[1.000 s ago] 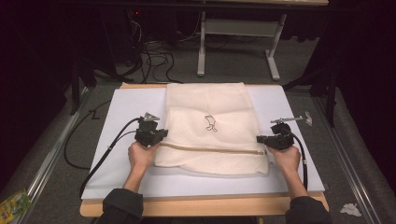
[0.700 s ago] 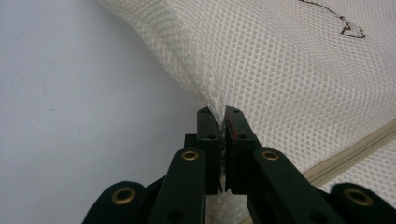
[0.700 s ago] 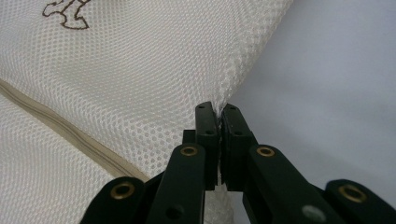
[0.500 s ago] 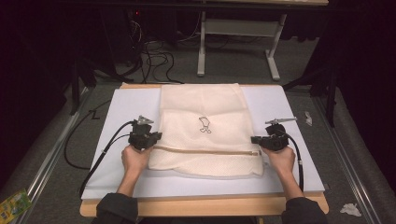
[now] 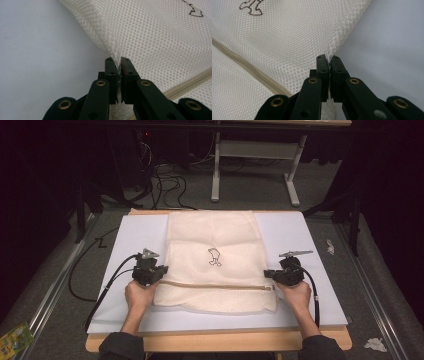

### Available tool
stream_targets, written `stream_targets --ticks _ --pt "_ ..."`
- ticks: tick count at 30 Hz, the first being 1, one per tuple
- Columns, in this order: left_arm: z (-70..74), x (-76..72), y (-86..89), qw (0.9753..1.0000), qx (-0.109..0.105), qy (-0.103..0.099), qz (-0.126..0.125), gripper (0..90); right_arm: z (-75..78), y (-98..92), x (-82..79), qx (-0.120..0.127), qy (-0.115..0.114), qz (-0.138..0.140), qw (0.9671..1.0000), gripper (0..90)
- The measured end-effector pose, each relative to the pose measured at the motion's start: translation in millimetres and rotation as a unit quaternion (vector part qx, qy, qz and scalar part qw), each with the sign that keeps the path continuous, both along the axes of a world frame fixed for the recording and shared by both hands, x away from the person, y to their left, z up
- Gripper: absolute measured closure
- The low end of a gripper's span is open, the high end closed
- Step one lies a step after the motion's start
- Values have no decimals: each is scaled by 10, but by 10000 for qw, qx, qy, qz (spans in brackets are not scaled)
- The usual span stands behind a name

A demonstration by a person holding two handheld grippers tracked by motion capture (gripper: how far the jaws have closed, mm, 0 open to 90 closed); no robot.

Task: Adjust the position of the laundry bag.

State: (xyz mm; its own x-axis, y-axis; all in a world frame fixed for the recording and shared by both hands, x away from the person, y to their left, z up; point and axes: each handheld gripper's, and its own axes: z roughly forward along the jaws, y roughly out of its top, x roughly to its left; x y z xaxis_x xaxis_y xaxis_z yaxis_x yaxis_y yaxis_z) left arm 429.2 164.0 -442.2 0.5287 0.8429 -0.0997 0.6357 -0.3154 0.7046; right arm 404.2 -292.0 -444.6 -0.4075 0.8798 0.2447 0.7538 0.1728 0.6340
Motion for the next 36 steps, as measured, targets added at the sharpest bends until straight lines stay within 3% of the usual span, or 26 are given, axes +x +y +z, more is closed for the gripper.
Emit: stream_targets --ticks 10,16,21,29,36 --pt "-75 -38 21 10000 75 -22 8 839 -53 32 -45 2 6 -6 10000 877" --pt "-95 -58 36 9999 44 -131 16 816 -88 43 -48 -82 -26 -6 10000 866" --pt "-123 -89 45 9996 73 -258 35 746 -102 42 -55 -76 -73 -50 9999 840" --pt "-84 -188 115 9975 -68 -686 170 563 -118 4 -76 -5 -201 -146 9997 684" --pt "-62 -332 56 9954 -223 -926 23 470 -114 -41 -113 94 -295 -232 9993 551"
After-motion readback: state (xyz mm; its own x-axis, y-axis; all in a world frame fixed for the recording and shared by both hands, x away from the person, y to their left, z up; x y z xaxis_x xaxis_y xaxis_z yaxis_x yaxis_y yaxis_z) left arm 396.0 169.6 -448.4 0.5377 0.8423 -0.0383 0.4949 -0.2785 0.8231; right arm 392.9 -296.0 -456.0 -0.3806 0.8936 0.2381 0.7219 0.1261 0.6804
